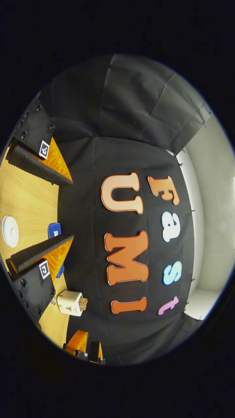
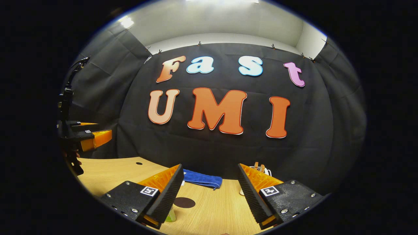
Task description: Open the teacup lid with one hand, grasp the water bottle and pour water into the teacup with the other hand; after pouring, place the water bottle on the coaster and then close the teacup lid.
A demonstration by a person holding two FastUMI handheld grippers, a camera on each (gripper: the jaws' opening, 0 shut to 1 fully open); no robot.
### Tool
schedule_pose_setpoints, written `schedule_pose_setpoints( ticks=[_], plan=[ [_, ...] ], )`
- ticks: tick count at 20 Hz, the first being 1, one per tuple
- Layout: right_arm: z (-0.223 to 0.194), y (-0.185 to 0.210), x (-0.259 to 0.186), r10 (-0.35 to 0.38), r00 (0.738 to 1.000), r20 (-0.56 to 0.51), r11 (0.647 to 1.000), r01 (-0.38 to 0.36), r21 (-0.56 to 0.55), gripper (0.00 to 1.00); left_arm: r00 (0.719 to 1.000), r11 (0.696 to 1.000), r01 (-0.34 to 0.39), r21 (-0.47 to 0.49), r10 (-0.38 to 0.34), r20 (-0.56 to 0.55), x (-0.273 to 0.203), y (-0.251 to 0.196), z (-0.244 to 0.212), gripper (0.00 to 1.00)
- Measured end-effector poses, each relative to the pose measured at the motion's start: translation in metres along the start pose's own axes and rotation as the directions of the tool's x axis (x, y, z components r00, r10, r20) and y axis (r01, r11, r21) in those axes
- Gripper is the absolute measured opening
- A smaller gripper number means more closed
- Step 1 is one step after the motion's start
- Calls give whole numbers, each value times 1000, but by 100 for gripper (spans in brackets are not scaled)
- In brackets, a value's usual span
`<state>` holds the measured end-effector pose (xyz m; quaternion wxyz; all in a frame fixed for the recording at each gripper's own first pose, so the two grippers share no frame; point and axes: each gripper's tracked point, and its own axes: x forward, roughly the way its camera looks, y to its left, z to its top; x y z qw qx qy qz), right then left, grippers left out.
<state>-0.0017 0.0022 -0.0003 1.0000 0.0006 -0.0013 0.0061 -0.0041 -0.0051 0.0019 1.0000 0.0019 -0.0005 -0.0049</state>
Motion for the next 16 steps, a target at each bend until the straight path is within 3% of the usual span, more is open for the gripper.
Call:
schedule_pose_setpoints(
  ticks=[8,16],
  plan=[
    [-4,1,0,3,1000,-13,1000,-3,-3,98,1000,1000,15,-8,-15,-11,1,-3,-6,95],
    [-27,8,-3,20,998,-61,1000,-20,7,98,991,994,93,-52,-97,-93,3,-23,-45,96]
  ],
)
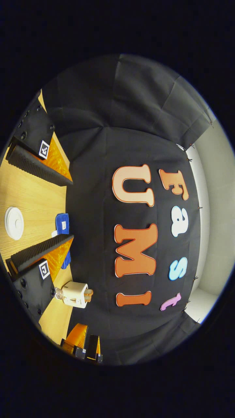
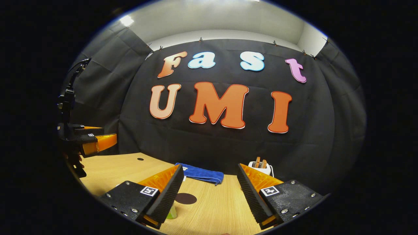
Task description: Open the teacup lid with one hand, grasp the water bottle and pour water into the teacup with the other hand; after pouring, place the water bottle on the coaster and then close the teacup lid.
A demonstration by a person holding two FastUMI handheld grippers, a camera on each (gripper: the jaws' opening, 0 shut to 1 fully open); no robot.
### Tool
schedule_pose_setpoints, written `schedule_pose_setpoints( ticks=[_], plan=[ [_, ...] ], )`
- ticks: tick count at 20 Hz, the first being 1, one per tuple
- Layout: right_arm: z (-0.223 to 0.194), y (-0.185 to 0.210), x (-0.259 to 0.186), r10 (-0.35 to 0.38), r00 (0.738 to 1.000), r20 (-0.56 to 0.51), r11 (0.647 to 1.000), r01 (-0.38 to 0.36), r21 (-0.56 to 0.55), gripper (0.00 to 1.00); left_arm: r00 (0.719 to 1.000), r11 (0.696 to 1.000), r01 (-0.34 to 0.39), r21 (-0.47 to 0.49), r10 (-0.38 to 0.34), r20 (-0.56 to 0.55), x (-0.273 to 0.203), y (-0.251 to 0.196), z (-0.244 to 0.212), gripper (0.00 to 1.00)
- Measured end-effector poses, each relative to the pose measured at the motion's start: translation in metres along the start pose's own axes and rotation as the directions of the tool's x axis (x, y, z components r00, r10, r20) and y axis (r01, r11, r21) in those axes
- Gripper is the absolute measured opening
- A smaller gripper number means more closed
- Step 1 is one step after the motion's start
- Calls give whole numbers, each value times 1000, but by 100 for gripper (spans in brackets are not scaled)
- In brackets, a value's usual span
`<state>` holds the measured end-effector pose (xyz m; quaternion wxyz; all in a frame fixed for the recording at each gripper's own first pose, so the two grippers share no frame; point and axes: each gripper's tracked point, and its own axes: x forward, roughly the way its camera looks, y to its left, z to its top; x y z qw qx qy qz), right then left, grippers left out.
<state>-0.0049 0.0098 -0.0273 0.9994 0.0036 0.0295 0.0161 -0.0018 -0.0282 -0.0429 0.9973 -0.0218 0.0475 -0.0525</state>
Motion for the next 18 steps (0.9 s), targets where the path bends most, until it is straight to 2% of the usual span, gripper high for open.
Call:
schedule_pose_setpoints(
  ticks=[8,18],
  plan=[
    [-35,27,1,104,994,-38,994,-103,21,98,985,990,141,0,-140,-99,0,-32,-63,95],
    [-75,52,3,196,976,-98,981,-195,12,98,942,980,195,-38,-197,-273,12,-39,-150,97]
  ],
)
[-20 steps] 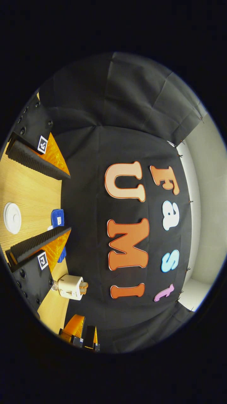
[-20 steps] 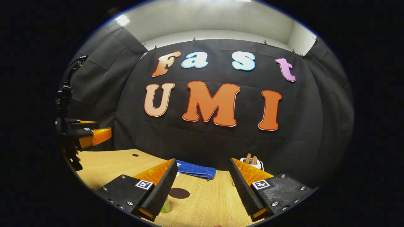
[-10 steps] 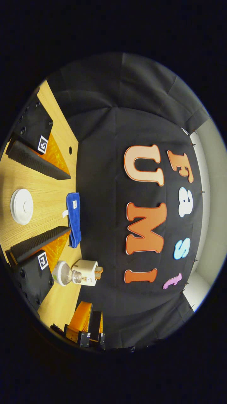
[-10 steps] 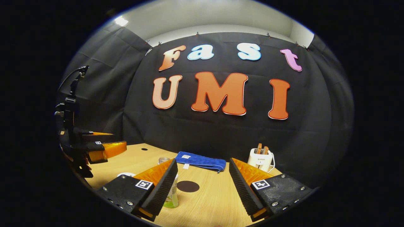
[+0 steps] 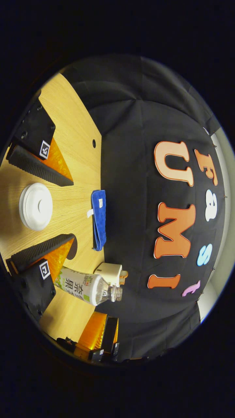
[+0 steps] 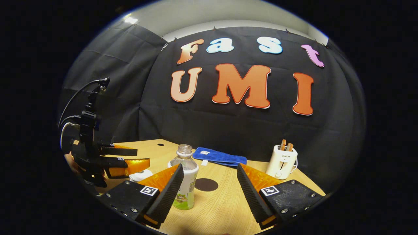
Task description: Open the teacup lid with one hand, grasp the water bottle and pour water into the teacup with the other hand; after pouring, place the water bottle on the coaster and then close the teacup lid.
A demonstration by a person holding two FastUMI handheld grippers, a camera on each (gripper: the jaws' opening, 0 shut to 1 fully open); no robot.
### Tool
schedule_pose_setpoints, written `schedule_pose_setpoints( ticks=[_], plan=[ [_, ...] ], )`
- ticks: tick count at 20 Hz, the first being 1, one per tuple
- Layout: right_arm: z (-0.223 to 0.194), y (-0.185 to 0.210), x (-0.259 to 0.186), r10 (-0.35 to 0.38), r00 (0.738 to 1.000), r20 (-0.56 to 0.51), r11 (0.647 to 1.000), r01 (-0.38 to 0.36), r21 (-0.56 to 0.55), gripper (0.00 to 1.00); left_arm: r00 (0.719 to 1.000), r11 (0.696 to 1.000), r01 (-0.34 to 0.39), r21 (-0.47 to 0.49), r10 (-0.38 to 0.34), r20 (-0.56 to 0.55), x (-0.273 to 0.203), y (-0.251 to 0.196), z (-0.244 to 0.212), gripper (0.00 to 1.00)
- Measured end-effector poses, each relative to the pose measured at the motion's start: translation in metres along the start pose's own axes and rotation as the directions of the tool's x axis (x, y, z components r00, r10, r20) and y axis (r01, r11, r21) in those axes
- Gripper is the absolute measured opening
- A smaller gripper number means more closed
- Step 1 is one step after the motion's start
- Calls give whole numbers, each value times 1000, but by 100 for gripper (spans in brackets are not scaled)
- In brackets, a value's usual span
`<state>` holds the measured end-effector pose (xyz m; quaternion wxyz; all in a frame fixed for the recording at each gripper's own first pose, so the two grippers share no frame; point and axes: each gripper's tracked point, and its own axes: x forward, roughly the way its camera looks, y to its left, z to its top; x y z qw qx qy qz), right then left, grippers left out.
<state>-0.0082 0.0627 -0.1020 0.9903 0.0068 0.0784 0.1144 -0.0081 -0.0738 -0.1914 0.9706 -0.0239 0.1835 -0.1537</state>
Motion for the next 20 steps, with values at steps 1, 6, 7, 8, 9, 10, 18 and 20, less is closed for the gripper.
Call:
schedule_pose_setpoints(
  ticks=[1,6,7,8,9,10,18,20],
  plan=[
    [-3,1,1,6,1000,-8,1000,-6,0,98,1000,1000,-1,6,1,-18,2,2,-6,97],
    [-20,10,7,44,998,-46,999,-44,17,98,997,999,-14,33,17,-73,12,8,-30,86],
    [-22,11,8,49,997,-52,999,-49,17,98,996,999,-20,33,23,-88,13,10,-34,83],
    [-25,14,10,54,997,-57,998,-53,15,98,995,999,-21,33,24,-96,14,10,-37,80],
    [-26,15,11,56,997,-59,998,-55,11,98,996,999,-19,33,22,-89,14,10,-37,79],
    [-28,15,11,59,996,-61,998,-59,8,99,996,999,-11,37,15,-89,14,9,-38,70],
    [-36,26,17,95,992,-80,996,-94,8,99,998,998,-39,39,41,-54,15,14,-31,37],
    [-39,31,20,103,991,-87,995,-103,7,98,999,998,-49,37,49,-18,10,17,-19,35]
  ],
)
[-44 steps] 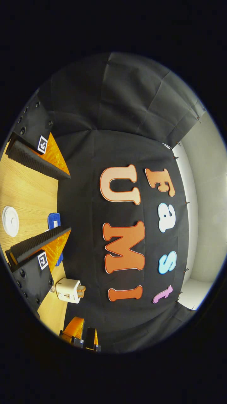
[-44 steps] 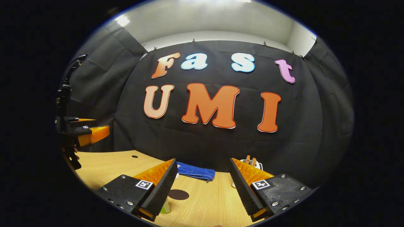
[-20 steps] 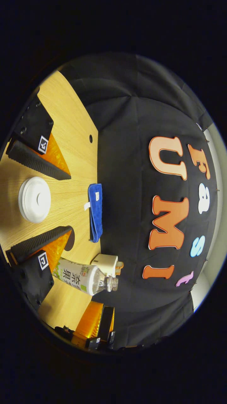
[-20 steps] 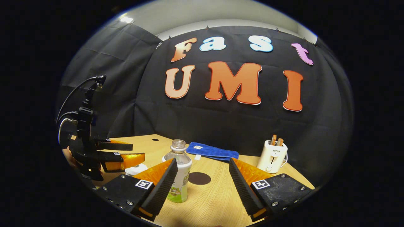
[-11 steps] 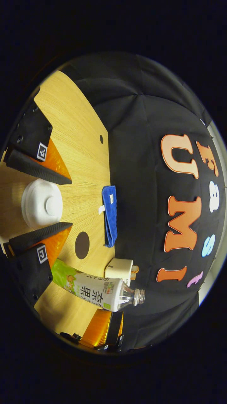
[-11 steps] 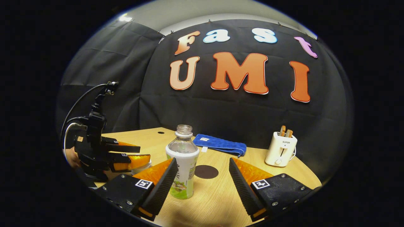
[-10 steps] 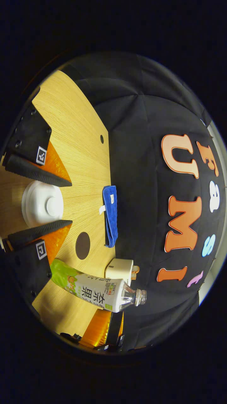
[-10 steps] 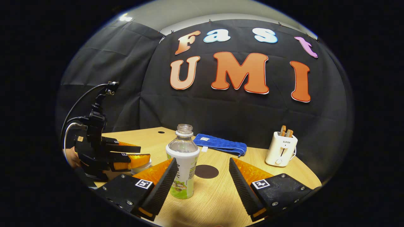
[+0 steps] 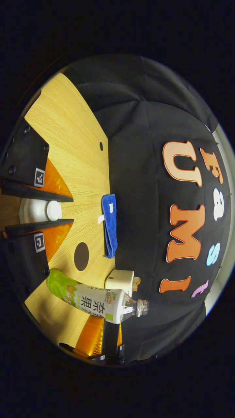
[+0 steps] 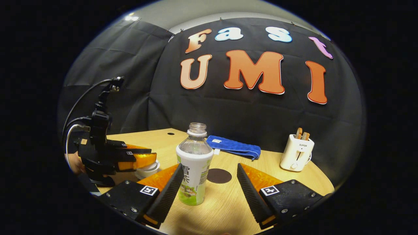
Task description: Open the teacup lid with one hand, grasp the water bottle and pour water into the teacup with the other hand; after pouring, place the water bottle on the coaster and then close the teacup lid.
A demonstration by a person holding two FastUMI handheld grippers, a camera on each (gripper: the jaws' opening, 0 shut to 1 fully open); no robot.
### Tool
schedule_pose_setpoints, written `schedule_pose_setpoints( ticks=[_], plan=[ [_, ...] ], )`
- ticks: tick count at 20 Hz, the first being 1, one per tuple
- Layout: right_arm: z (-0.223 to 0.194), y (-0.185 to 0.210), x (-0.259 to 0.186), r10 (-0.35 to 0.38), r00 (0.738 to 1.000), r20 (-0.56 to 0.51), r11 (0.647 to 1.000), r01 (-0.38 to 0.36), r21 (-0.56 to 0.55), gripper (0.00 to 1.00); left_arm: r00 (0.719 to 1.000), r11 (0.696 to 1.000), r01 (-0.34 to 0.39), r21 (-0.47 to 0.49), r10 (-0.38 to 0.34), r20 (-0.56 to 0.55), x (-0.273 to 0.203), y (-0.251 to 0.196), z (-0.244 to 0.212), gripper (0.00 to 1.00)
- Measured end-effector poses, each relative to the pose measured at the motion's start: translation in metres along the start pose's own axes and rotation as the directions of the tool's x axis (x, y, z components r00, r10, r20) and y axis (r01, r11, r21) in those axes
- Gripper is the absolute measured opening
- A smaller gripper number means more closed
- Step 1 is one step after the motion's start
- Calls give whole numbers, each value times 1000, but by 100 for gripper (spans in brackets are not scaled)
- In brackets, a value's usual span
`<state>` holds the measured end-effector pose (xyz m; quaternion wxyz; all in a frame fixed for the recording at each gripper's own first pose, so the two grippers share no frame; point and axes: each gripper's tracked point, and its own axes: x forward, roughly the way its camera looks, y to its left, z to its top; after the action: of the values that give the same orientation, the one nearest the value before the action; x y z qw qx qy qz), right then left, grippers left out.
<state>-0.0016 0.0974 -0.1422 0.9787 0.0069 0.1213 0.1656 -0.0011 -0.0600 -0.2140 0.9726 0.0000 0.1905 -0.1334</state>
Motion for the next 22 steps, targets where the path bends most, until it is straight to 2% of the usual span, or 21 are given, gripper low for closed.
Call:
schedule_pose_setpoints(
  ticks=[6,9,11,12,16,19,20,22],
  plan=[
    [-10,18,14,33,999,-33,999,-34,-14,98,992,997,-77,-13,78,97,-18,28,36,36],
    [-25,30,25,55,995,-81,998,-56,-14,98,988,994,-106,-19,108,107,-25,43,37,34],
    [-35,34,30,51,992,-114,999,-52,-10,96,987,992,-126,-26,128,102,-30,52,34,38],
    [-40,37,33,44,991,-129,999,-46,-12,95,985,990,-138,-31,141,100,-32,56,30,36],
    [-56,40,37,16,983,-181,999,-24,-39,87,978,980,-191,-48,194,81,-40,78,21,36],
    [-56,42,38,12,980,-196,1000,-16,-21,72,973,975,-213,-72,218,75,-46,91,19,34],
    [-55,43,39,15,980,-197,1000,-17,-8,71,971,972,-221,-76,227,74,-49,96,18,38],
    [-50,43,40,15,980,-199,1000,-18,-11,67,967,968,-238,-78,243,74,-54,105,17,35]
  ],
)
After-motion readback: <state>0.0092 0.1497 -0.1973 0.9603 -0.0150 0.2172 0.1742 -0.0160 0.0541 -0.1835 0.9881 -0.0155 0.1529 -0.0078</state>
